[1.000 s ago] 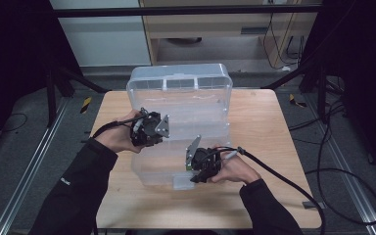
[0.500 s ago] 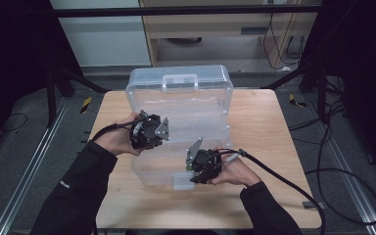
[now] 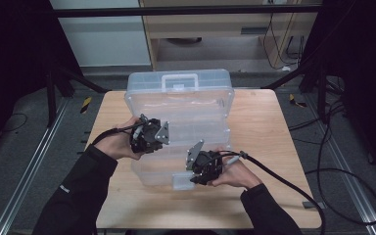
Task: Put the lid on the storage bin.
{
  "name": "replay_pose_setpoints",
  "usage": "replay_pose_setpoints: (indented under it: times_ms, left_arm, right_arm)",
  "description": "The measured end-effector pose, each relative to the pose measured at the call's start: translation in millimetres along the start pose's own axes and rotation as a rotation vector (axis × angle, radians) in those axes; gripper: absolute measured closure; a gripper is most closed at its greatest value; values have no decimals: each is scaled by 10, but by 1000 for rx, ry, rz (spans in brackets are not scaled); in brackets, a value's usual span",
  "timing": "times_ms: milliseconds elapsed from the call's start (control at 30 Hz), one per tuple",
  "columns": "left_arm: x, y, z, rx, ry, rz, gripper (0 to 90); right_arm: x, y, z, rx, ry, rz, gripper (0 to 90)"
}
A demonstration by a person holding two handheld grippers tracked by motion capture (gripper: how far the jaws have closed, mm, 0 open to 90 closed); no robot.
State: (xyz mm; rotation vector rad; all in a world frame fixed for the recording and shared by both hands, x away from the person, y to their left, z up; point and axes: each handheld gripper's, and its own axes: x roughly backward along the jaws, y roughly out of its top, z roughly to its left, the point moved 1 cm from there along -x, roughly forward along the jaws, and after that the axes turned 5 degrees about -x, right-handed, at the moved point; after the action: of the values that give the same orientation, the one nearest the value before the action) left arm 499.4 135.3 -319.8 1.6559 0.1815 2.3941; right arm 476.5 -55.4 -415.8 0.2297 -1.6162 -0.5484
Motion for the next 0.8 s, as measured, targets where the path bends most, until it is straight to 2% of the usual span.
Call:
replay_pose_setpoints:
  times_ms: [200,333,400,467,600,667,800]
  left_arm:
    - [-8,-1,-8,-5,-3,-3,873]
    - [-15,4,-24,-3,1,-4,872]
    - [-18,2,-30,0,1,-5,872]
    - [-17,4,-38,4,-2,-1,871]
    - [-18,9,-40,5,-2,1,869]
    - [-18,13,-33,-3,0,3,868]
    - [-21,14,-42,7,-5,4,868]
  right_arm:
    - [123,-45,-16,-23,-14,-65,626]
    - [232,-89,-7,-43,-47,-112,631]
    - [295,-105,1,-57,-47,-150,634]
    - [362,-124,5,-76,-63,-183,657]
    - [473,-171,6,-127,-57,-236,693]
    - [523,-190,4,-129,-56,-256,710]
    - [651,-193,20,-144,-71,-327,745]
